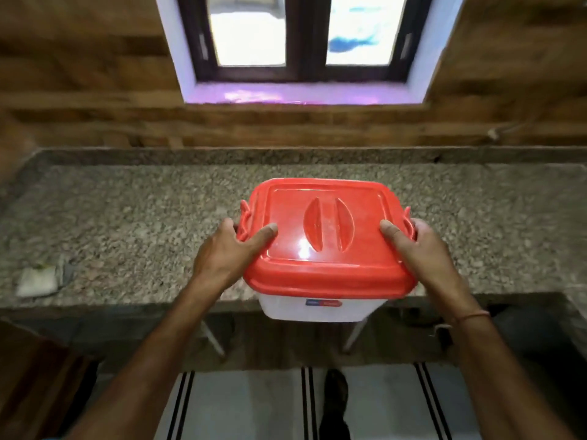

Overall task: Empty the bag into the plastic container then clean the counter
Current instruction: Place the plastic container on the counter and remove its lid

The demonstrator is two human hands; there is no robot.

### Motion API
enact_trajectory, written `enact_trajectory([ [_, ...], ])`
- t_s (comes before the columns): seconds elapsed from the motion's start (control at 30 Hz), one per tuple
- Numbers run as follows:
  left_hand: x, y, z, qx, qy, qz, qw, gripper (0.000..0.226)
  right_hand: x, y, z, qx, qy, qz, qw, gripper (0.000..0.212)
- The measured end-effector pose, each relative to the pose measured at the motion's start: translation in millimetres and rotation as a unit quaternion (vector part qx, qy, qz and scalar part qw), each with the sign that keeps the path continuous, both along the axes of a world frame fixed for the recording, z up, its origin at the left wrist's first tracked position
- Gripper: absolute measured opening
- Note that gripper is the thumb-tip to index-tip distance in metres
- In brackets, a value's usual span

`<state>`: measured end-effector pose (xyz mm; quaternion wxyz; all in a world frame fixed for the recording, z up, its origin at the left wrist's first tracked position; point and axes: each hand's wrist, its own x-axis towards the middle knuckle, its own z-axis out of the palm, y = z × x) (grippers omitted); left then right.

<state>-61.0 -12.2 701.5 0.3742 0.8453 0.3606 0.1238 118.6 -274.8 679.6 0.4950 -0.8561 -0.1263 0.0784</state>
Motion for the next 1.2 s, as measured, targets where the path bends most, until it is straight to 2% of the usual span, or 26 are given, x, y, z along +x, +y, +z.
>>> enact_trajectory([
  [0.23, 140, 38, -15, -0.008, 0.022, 0.034, 0.999, 0.088, 140, 50, -6, -0.03, 0.005, 0.001, 1.0, 0.067],
  [0.33, 179, 50, -29, -0.038, 0.032, 0.046, 0.998, 0.089, 187, 71, -18, -0.054, 0.019, 0.008, 0.998, 0.082],
  [0.43, 202, 62, -40, -0.064, 0.025, 0.067, 0.995, 0.085, 217, 86, -25, -0.063, 0.041, 0.036, 0.997, 0.087],
  [0.53, 215, 71, -47, -0.078, 0.013, 0.088, 0.993, 0.075, 225, 96, -25, -0.08, 0.033, 0.029, 0.996, 0.068],
  [0.6, 220, 80, -53, -0.123, -0.001, 0.099, 0.988, 0.082, 229, 100, -29, -0.08, 0.038, 0.015, 0.996, 0.06],
  [0.67, 221, 86, -58, -0.164, -0.014, 0.094, 0.982, 0.088, 230, 98, -32, -0.063, 0.063, -0.001, 0.996, 0.059],
  [0.77, 219, 88, -56, -0.2, -0.03, 0.06, 0.978, 0.08, 230, 95, -37, -0.034, 0.091, -0.025, 0.995, 0.06],
  [0.9, 215, 98, -59, -0.199, -0.037, 0.055, 0.978, 0.072, 230, 94, -41, -0.059, 0.062, -0.021, 0.996, 0.06],
  [1.07, 200, 105, -81, -0.311, -0.064, 0.101, 0.943, 0.053, 231, 96, -46, -0.028, 0.088, -0.008, 0.996, 0.065],
  [1.13, 196, 107, -86, -0.348, -0.078, 0.107, 0.928, 0.048, 231, 98, -51, 0.012, 0.123, -0.029, 0.992, 0.06],
  [1.2, 194, 111, -89, -0.371, -0.088, 0.118, 0.917, 0.051, 232, 97, -58, 0.082, 0.199, -0.069, 0.974, 0.047],
])
